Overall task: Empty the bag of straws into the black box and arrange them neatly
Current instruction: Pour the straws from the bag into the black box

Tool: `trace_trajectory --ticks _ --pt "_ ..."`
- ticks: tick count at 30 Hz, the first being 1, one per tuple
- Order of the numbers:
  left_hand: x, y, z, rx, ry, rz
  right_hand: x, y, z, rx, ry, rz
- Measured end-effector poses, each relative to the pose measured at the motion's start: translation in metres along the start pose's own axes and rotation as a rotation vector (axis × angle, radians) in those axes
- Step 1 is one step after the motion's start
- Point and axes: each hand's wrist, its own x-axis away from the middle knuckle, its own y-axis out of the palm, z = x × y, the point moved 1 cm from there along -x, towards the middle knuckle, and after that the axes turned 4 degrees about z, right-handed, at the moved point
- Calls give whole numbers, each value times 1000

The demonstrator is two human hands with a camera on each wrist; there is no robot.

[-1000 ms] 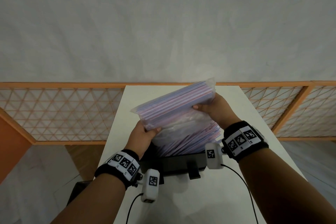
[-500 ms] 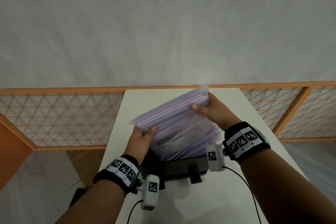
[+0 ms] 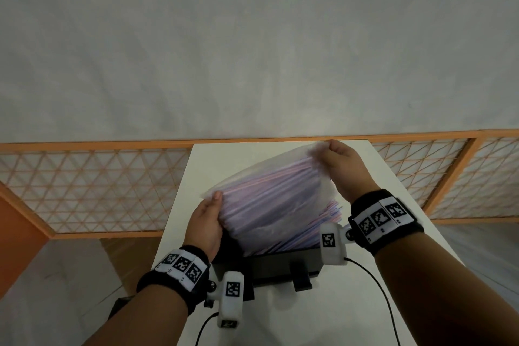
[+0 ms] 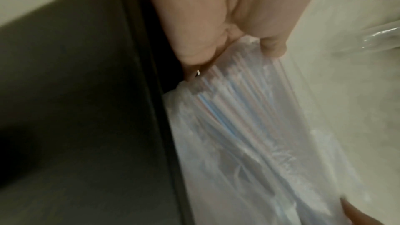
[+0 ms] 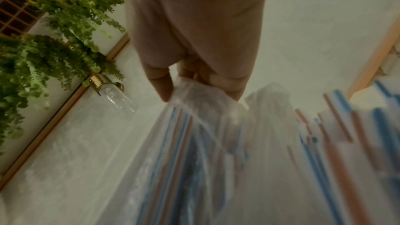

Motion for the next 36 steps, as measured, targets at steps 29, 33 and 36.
trace_trajectory --ticks 29,33,36 --pt "-4 5 6 103 15 92 0 8 -2 82 -11 11" --pt "-8 4 2 47 46 161 -1 4 -1 90 -42 33" --pt "-8 3 0 48 80 181 1 8 -3 132 -72 108"
